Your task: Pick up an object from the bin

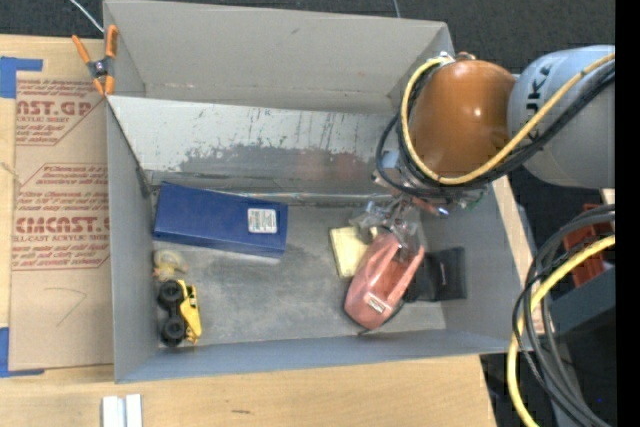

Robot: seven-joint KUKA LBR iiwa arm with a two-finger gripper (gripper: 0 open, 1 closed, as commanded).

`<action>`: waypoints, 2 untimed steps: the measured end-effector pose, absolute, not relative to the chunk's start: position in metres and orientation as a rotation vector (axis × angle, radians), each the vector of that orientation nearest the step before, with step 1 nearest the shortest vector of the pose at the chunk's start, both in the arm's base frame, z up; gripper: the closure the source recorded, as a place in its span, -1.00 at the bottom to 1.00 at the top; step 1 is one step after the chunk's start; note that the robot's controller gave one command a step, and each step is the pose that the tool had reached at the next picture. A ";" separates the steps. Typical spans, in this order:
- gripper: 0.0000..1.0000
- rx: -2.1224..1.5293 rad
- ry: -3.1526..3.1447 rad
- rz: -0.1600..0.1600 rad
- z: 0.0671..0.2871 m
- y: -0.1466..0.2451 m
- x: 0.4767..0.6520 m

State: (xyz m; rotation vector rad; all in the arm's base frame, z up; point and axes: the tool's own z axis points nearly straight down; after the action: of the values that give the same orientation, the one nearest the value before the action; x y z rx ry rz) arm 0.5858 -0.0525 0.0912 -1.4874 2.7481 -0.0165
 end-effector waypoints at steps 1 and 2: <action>1.00 -1.488 2.748 -0.017 0.091 -0.052 0.586; 1.00 -1.487 2.748 -0.016 0.091 -0.052 0.586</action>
Offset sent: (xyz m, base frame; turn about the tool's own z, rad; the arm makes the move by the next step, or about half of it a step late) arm -0.0001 0.0000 0.0831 0.0000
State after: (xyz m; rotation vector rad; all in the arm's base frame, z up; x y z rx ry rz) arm 0.5858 -0.0525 0.0912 -1.4874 2.7481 -0.0165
